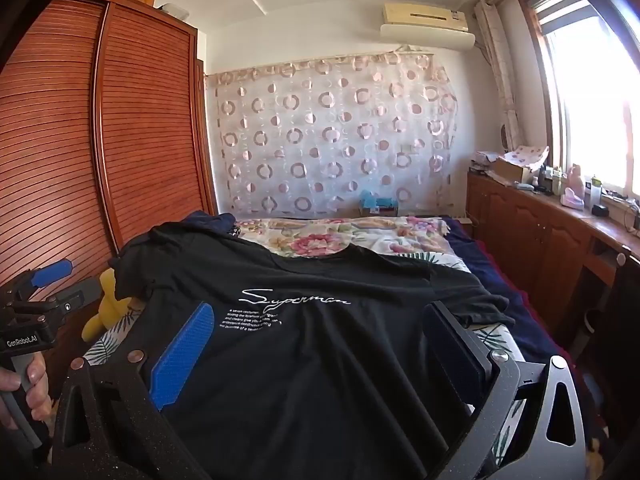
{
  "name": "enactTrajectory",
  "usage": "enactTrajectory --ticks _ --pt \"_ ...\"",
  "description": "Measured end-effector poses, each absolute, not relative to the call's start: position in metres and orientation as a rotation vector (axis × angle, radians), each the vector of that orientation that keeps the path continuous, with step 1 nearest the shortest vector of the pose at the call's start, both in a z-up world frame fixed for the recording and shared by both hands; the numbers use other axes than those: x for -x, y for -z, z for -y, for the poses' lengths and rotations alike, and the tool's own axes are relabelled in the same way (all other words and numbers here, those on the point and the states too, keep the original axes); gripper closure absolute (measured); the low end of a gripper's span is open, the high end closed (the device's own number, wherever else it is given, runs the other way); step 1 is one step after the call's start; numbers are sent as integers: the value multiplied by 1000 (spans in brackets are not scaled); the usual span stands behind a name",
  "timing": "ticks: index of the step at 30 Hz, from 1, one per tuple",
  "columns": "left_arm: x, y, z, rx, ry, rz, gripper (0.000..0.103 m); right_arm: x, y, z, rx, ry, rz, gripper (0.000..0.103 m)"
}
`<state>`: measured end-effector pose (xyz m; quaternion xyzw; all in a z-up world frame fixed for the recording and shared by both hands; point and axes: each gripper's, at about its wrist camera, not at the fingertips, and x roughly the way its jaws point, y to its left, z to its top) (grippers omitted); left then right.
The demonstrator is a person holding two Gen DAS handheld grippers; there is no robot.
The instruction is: Fold small clothes
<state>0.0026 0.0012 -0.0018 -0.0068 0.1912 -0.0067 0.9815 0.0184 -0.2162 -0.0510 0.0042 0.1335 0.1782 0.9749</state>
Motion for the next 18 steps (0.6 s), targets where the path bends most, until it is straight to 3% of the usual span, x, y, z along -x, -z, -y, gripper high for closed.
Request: enactTrajectory --ticks 18 --pt "-2 7 -2 12 -15 -390 0 -14 49 215 -13 -360 -263 0"
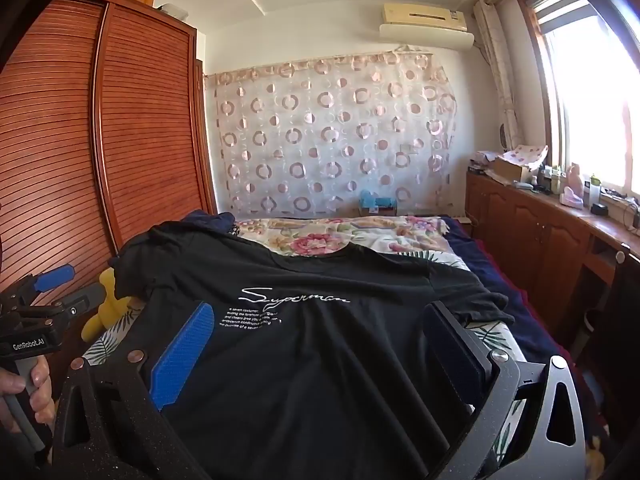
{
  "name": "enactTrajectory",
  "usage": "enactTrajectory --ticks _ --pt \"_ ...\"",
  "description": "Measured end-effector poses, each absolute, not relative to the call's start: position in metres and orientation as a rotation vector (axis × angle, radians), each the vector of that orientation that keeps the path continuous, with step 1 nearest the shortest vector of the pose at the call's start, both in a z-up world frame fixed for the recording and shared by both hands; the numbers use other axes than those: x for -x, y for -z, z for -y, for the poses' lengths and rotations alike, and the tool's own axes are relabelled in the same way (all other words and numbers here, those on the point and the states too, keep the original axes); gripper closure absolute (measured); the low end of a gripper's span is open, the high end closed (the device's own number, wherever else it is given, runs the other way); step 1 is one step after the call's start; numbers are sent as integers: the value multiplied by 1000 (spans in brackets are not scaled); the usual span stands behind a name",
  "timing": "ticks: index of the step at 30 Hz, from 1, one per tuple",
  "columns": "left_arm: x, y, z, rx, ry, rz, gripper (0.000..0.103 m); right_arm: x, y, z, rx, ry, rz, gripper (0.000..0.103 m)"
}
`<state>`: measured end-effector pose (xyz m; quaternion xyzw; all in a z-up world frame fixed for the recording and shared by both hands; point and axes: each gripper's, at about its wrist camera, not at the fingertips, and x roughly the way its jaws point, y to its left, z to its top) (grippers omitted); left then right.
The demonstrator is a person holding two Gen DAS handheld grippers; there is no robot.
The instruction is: Fold small clothes
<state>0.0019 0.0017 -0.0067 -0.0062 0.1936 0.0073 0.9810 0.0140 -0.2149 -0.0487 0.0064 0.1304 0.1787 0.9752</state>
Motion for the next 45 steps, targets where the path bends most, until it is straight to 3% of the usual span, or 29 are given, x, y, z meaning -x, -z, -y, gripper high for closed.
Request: enactTrajectory --ticks 45 --pt "5 -2 1 -13 -24 -366 0 -15 53 217 -11 -359 -255 0"
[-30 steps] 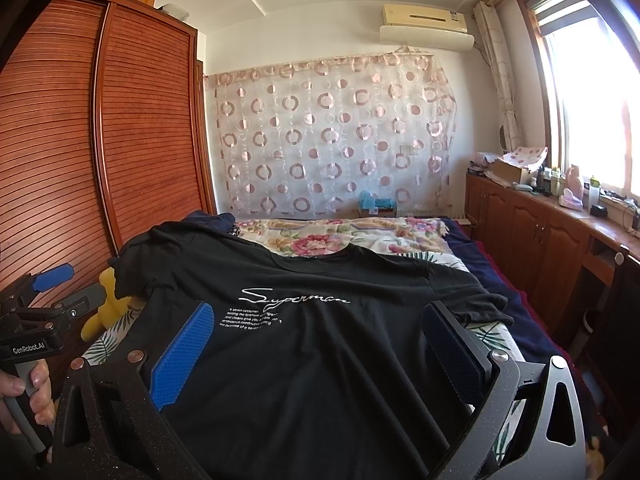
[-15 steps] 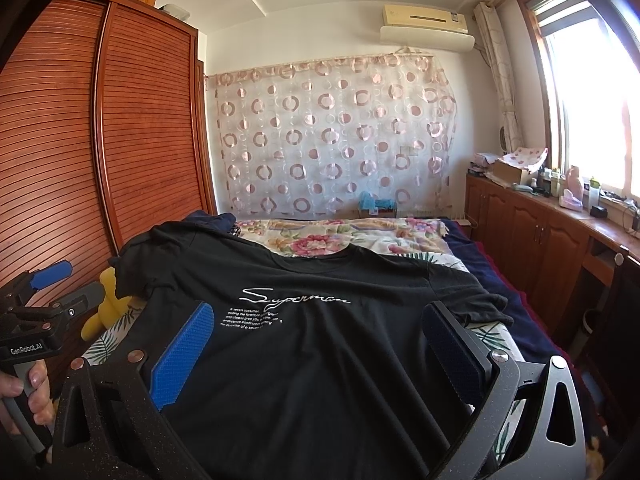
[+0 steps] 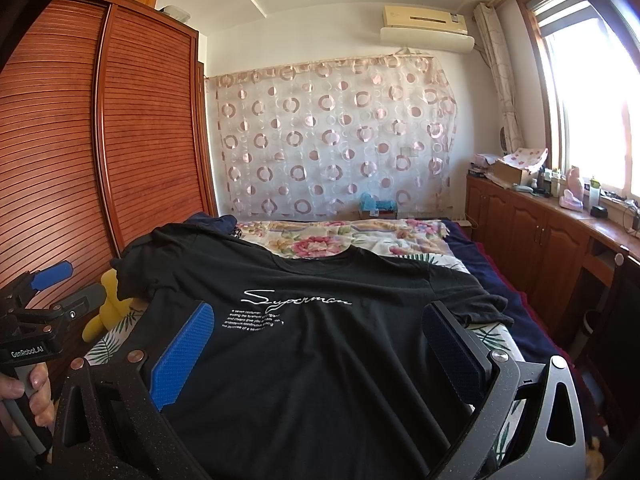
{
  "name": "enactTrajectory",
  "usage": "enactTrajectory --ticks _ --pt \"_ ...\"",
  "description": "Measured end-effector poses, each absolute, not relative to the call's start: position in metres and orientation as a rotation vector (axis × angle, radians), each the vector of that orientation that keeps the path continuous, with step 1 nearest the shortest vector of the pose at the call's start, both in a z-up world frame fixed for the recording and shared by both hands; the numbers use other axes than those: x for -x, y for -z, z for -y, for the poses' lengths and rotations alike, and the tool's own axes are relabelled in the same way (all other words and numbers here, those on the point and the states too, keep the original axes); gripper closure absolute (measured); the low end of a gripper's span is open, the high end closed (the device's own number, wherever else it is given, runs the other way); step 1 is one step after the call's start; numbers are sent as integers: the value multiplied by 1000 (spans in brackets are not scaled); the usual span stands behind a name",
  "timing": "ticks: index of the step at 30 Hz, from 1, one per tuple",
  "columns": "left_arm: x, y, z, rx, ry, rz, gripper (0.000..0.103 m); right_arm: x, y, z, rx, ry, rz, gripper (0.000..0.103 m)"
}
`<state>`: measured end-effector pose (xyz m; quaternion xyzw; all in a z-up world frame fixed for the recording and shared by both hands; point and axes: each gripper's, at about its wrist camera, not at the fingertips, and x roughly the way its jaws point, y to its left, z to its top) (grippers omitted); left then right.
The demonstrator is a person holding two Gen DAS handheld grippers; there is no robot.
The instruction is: Fold small clothes
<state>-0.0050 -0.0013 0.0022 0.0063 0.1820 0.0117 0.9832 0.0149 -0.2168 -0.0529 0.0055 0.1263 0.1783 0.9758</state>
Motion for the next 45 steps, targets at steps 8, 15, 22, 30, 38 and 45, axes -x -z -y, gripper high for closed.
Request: enactTrajectory --ticks 8,15,22,30,38,45 --pt "6 -2 2 -13 -24 -366 0 -16 52 216 -13 -363 -252 0" --pt "6 -1 2 -15 -24 -365 0 -16 52 216 -13 -363 -252 0" --pt "6 -1 3 -15 -24 -365 0 -15 53 216 -13 -363 -253 0" --pt "6 -1 3 -14 -21 -368 0 -16 54 216 -14 -364 -258 0" --pt "-14 18 -20 4 -61 -437 0 -35 64 213 -10 -385 -309 0" --pt "-38 45 -60 25 -110 -506 0 -59 70 201 39 -436 -370 0"
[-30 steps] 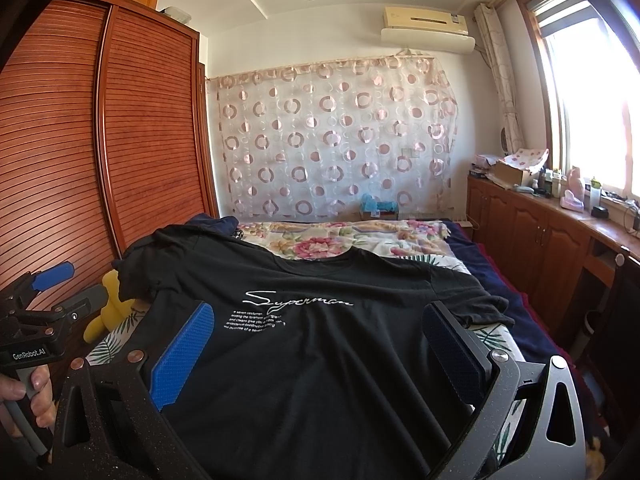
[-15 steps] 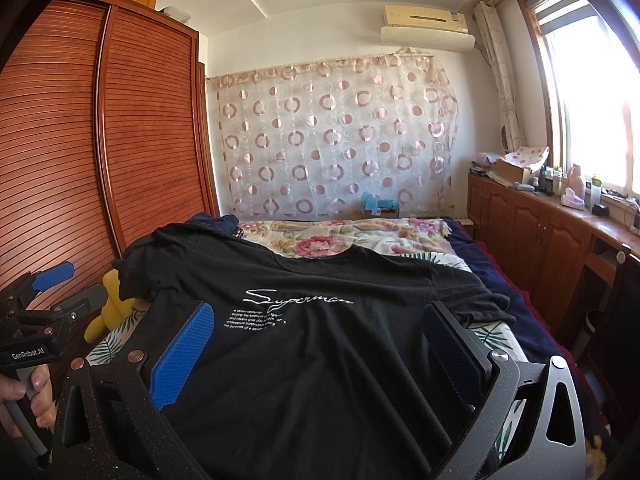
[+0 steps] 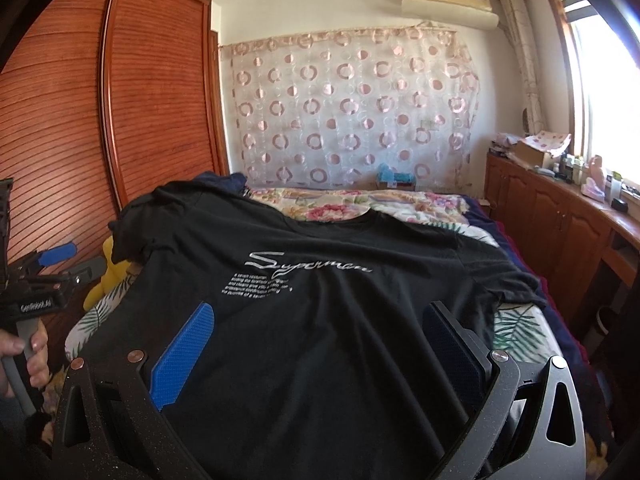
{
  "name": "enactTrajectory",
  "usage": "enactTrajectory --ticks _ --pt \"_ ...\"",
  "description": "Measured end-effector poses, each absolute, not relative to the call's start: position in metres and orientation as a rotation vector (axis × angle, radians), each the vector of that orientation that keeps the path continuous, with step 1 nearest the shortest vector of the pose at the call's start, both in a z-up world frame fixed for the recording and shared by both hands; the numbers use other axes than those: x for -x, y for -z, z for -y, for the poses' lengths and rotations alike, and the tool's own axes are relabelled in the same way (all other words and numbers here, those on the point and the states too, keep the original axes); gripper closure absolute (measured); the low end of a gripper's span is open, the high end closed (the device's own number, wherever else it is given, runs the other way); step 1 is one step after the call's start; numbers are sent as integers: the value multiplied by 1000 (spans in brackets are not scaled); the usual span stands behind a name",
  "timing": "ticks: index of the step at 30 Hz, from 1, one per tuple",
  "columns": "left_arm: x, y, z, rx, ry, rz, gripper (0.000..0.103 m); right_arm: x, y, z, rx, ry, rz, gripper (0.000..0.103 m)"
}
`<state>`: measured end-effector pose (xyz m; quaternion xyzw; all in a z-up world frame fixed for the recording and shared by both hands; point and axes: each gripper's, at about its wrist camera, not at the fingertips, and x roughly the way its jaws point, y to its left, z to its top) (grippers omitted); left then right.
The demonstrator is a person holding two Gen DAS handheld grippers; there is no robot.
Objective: Fold small clothes
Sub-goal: 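Grasp the T-shirt side with the left gripper and lift it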
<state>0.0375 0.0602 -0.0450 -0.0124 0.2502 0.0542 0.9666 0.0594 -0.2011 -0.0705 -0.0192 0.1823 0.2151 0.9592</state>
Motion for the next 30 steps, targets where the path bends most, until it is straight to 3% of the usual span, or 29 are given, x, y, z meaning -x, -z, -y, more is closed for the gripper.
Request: enactTrajectory --ticks 18,21,25,30 --pt "-107 40 -177 57 -161 -587 3 -118 67 176 127 -598 -499 4" --pt "-125 33 -195 72 -155 -598 8 -131 62 173 116 -622 -492 4" --pt "-149 29 -210 66 -145 -623 31 -149 62 169 108 -650 -482 4" --pt "-180 35 -227 62 -142 -681 41 -168 69 168 87 -671 -497 4"
